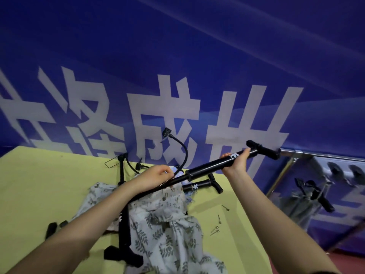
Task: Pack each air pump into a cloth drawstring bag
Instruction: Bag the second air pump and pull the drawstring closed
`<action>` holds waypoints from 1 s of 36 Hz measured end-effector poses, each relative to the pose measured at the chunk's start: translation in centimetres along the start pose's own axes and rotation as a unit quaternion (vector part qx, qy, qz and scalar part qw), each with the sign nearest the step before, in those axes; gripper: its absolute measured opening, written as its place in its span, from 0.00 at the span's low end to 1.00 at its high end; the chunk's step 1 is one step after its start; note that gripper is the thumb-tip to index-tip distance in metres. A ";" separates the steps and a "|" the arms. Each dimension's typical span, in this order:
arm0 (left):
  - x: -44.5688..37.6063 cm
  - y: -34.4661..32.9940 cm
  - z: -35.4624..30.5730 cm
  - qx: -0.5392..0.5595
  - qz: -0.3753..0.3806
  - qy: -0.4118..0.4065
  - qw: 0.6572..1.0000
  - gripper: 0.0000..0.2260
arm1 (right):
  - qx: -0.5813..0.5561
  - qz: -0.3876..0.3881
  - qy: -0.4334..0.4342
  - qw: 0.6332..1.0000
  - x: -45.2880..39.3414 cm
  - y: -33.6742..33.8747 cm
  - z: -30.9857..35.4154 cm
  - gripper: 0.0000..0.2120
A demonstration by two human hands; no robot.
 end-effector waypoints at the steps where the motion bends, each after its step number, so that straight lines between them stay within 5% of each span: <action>1: 0.4 0.4 0.4 -0.009 -0.004 -0.005 1.000 0.08 | -0.003 -0.004 0.000 1.000 -0.1 0.4 -0.1 0.24; 6: 2.4 2.4 2.3 -0.104 -0.012 0.002 0.994 0.09 | -0.013 -0.013 0.005 1.000 -0.8 1.7 -0.5 0.25; 12: 6.2 6.7 6.3 -0.179 -0.150 0.074 0.970 0.06 | 0.008 0.000 -0.009 1.000 -1.6 2.2 -1.6 0.23; 16: 8.6 7.5 10.4 -0.047 -0.205 0.173 0.962 0.12 | 0.025 0.010 -0.013 1.000 -2.1 2.0 -2.4 0.24; 21: 10.5 6.0 12.5 0.204 -0.240 0.277 0.908 0.19 | 0.058 0.028 -0.006 0.998 -1.0 0.5 -3.4 0.18; 28: 10.7 8.1 11.7 0.262 -0.363 0.226 0.865 0.13 | 0.271 0.091 -0.087 0.954 -1.1 1.9 -4.4 0.09; 36: 9.4 9.1 9.7 0.267 -0.367 0.208 0.866 0.09 | 0.248 0.071 -0.125 0.958 -1.0 4.4 -4.2 0.09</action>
Point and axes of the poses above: each hand's wrist, its own x-axis away from the middle knuckle, its own y-axis out of the back of the hand, z = x × y, the point moved 6 cm from there along -x, towards the middle knuckle, and after that the axes turned 1 degree about -z, right-handed, at the moved point
